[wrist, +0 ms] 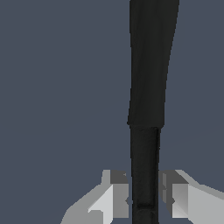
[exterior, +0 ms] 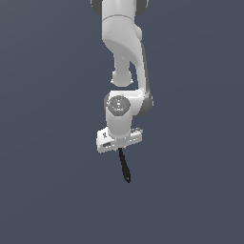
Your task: Pick up the object and move it to a goal position.
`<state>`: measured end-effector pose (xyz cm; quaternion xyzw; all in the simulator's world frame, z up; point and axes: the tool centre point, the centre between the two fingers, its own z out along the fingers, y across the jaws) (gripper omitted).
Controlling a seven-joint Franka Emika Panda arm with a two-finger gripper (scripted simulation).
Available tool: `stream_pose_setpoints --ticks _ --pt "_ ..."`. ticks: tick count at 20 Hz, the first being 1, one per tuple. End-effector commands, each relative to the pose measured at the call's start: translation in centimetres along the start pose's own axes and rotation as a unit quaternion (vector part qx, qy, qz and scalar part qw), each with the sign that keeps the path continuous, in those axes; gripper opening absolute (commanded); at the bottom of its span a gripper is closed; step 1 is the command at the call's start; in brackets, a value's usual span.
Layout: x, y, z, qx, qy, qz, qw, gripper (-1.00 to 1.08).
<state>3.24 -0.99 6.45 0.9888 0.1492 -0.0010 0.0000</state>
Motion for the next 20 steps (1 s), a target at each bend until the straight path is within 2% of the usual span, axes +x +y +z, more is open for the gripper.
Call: stream_pose_setpoints --ticks 1,12,20 --pt "1.5 -2.1 -1.6 0.0 0.001 0.0 1.0 -1.0" --pt "8.2 -11.0 -7.9 0.0 0.001 0.0 1.0 -1.0" --pt "10.8 -14.2 -10.2 0.0 0.001 0.0 1.0 -1.0"
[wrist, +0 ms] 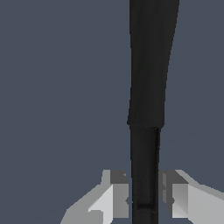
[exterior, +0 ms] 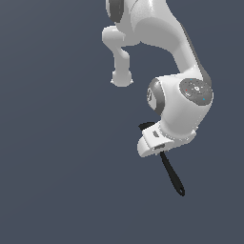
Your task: Pick up the object and move it to a goal position.
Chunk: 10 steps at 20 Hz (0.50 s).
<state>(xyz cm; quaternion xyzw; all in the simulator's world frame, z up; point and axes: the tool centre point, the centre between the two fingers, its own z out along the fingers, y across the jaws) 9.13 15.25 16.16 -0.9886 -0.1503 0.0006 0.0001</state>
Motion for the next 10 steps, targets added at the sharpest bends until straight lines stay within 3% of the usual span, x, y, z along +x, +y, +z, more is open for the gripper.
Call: stream_pose_setpoints --ticks 1,10 --pt "0.62 -0.61 -0.59 0.0 0.001 0.001 1.0 -1.0" --pt "1.36 -1.33 -1.13 0.0 0.001 0.001 1.0 -1.0"
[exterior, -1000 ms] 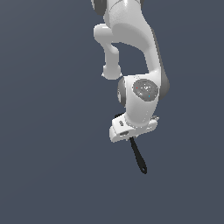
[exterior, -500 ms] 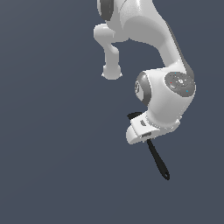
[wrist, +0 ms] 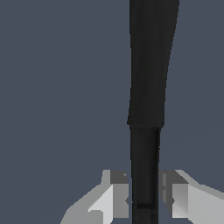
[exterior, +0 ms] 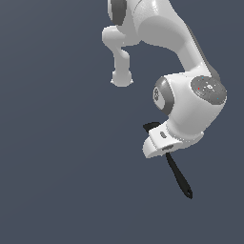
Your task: Pick up the object and move it to a goal position.
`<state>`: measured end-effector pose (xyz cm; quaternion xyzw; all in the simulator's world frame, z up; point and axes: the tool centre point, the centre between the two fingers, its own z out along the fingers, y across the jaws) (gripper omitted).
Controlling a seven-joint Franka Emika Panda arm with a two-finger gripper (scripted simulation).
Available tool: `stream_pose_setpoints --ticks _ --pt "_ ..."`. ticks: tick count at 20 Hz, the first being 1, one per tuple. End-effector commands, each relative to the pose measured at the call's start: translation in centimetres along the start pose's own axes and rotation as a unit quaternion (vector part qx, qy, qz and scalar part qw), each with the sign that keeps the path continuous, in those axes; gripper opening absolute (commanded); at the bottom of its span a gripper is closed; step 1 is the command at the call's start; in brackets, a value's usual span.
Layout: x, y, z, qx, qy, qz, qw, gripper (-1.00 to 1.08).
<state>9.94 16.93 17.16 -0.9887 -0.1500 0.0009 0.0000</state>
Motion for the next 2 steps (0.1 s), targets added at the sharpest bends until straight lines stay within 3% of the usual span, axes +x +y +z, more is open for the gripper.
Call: stream_pose_setpoints --ticks 1,2 --pt "0.06 0.08 -0.1 0.0 0.001 0.0 1.0 -1.0" --pt "0.05 0.1 -0.09 0.0 0.001 0.0 1.0 -1.0"
